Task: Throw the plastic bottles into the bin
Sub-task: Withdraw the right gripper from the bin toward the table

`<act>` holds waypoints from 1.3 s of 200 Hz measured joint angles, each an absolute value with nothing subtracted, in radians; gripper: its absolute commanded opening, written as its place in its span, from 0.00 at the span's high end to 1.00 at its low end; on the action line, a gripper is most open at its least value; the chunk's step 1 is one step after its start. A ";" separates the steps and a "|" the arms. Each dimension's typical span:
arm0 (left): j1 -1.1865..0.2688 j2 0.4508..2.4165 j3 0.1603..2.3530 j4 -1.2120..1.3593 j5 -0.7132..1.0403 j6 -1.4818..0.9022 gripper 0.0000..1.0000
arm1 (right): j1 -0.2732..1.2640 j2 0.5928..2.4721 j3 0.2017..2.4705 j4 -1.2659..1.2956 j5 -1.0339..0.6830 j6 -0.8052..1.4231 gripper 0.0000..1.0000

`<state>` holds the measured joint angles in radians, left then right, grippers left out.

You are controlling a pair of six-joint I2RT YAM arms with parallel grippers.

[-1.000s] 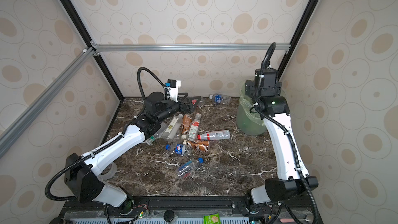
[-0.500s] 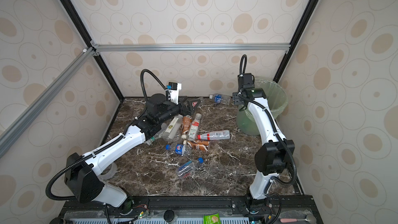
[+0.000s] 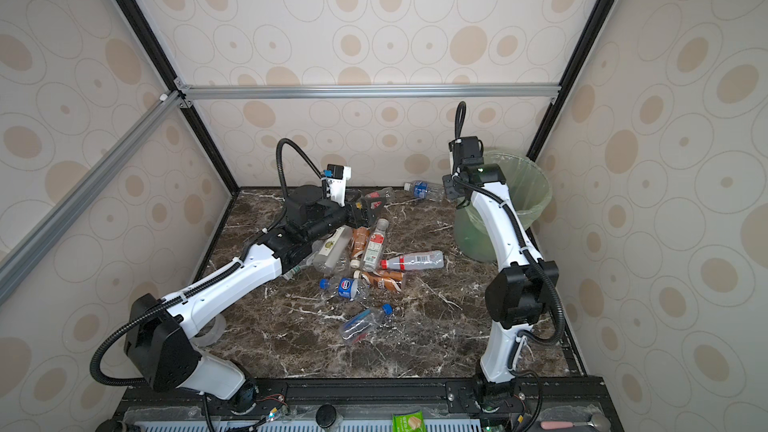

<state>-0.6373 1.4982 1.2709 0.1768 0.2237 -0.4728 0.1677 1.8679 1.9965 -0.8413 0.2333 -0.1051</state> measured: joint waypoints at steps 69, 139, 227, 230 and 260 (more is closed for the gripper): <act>-0.637 1.467 1.256 0.171 0.209 -0.455 0.01 | 0.198 1.896 2.011 -0.837 0.200 -0.151 0.89; -0.637 1.465 1.243 0.168 0.197 -0.449 0.01 | 0.224 1.900 2.006 -0.798 0.205 -0.249 0.98; -0.637 1.459 1.235 0.161 0.187 -0.446 0.01 | 0.224 1.922 2.006 -0.746 0.263 -0.300 0.47; -0.637 1.459 1.234 0.160 0.187 -0.446 0.01 | 0.224 1.922 2.006 -0.746 0.265 -0.297 0.45; -0.637 1.456 1.225 0.156 0.178 -0.446 0.01 | 0.228 1.920 2.006 -0.744 0.289 -0.286 0.19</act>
<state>-0.6373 1.4559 1.2255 0.1562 0.1780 -0.4461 0.2276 1.9198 2.0064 -0.7437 0.2893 -0.2855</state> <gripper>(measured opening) 0.990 0.726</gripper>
